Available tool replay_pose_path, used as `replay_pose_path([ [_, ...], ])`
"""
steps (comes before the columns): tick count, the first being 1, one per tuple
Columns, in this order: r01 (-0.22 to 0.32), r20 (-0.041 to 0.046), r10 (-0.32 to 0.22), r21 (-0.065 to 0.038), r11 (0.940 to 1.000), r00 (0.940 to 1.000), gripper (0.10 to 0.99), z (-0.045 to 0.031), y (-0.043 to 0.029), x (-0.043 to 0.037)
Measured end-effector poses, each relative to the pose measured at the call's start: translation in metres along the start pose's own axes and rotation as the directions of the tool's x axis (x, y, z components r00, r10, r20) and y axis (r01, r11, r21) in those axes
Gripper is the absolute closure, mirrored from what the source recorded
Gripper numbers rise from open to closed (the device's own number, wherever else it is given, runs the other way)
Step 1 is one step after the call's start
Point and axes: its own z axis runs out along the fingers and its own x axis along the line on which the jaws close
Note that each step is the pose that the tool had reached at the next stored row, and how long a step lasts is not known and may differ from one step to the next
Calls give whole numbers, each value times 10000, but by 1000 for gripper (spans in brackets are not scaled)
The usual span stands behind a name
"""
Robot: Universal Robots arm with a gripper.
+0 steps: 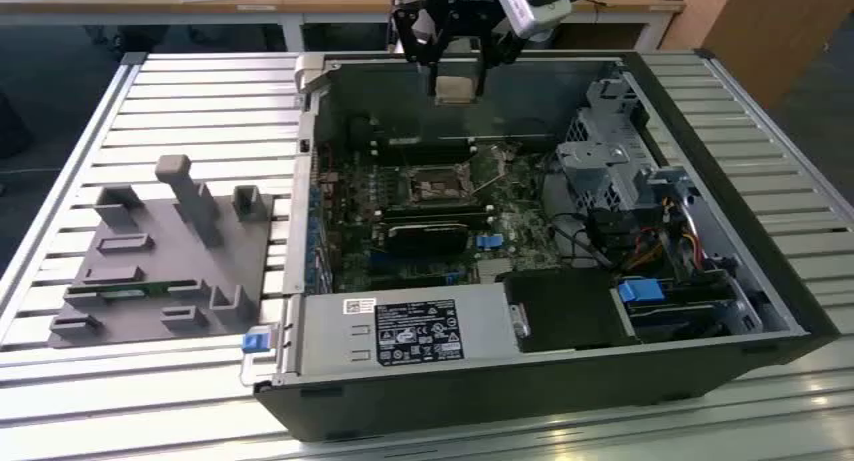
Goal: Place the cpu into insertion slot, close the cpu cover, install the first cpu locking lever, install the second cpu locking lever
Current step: 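Place the cpu into insertion slot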
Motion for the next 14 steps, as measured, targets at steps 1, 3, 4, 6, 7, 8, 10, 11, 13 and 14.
replay_pose_path([
  [1, 0, 0, 0, 0, 10000, 10000, 545, 0, 0, 0],
  [3, 0, 1, 0, -1, 10000, 10000, 545, 0, 0, 0],
  [4, 0, 0, 0, 0, 10000, 10000, 545, 0, 0, 0],
  [6, -4, 0, 4, -1, 10000, 10000, 545, 0, 0, 0],
  [7, -12, 1, 12, 0, 10000, 10000, 545, 0, 0, 0],
  [8, -23, 2, 23, 0, 10000, 10000, 545, 0, 0, 0],
  [10, -60, 6, 60, -1, 10000, 10000, 545, 0, 0, 0],
  [11, -89, 8, 89, -2, 10000, 10000, 545, 0, 0, 0],
  [13, -170, 15, 170, -3, 9999, 9999, 545, 0, 0, 0],
  [14, -206, 18, 206, -4, 9998, 9998, 545, 0, 0, 0],
])
